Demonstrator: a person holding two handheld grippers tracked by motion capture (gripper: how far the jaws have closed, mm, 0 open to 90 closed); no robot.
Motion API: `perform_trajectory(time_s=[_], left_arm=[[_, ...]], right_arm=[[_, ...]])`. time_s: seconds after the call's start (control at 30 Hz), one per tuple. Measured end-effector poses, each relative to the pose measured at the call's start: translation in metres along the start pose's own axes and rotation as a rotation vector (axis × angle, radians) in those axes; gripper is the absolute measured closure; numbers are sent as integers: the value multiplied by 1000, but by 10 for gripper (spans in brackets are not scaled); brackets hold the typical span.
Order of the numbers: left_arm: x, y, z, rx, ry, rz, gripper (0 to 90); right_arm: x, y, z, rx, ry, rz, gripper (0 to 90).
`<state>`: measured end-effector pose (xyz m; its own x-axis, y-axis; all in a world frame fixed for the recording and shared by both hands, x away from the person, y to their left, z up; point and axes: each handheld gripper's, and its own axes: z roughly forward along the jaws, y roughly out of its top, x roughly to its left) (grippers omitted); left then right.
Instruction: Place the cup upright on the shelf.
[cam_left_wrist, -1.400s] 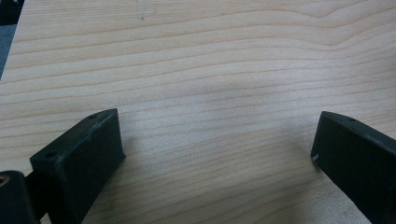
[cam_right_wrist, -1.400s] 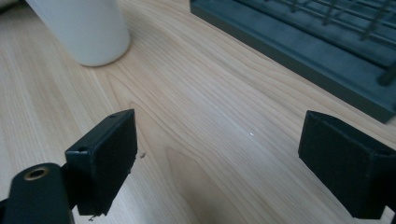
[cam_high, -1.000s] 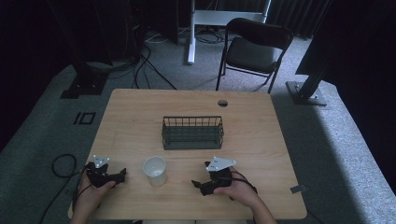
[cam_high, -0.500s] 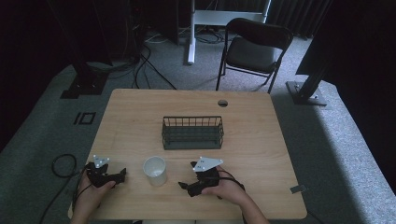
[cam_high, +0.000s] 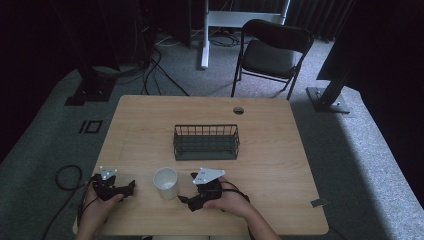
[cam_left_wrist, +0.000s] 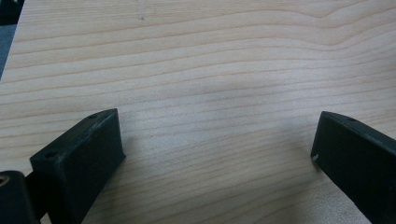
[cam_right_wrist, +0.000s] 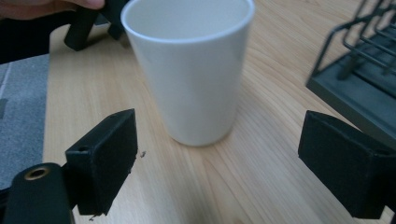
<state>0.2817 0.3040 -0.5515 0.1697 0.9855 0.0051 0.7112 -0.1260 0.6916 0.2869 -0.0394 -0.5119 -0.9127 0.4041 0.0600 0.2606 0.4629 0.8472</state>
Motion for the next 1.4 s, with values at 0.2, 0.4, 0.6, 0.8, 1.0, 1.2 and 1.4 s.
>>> perform_trajectory(time_s=[0.2,0.4,0.6,0.8,1.0,1.2,1.4], left_arm=[[0,0,0,0,0,0,24],[0,0,0,0,0,-1,25],[0,0,0,-1,0,-1,25],[0,0,0,0,0,-1,24],[0,0,0,-2,-1,-2,25],[0,0,0,-1,-1,-1,24],[0,0,0,-1,-1,-1,25]], right_arm=[[5,6,8,-7,18,-11,115],[8,11,17,-19,27,-14,115],[11,16,24,-25,34,-33,116],[11,21,30,-37,31,-37,115],[10,27,37,-46,20,-39,115],[10,33,41,-60,17,-46,115],[12,37,44,-68,11,-64,141]])
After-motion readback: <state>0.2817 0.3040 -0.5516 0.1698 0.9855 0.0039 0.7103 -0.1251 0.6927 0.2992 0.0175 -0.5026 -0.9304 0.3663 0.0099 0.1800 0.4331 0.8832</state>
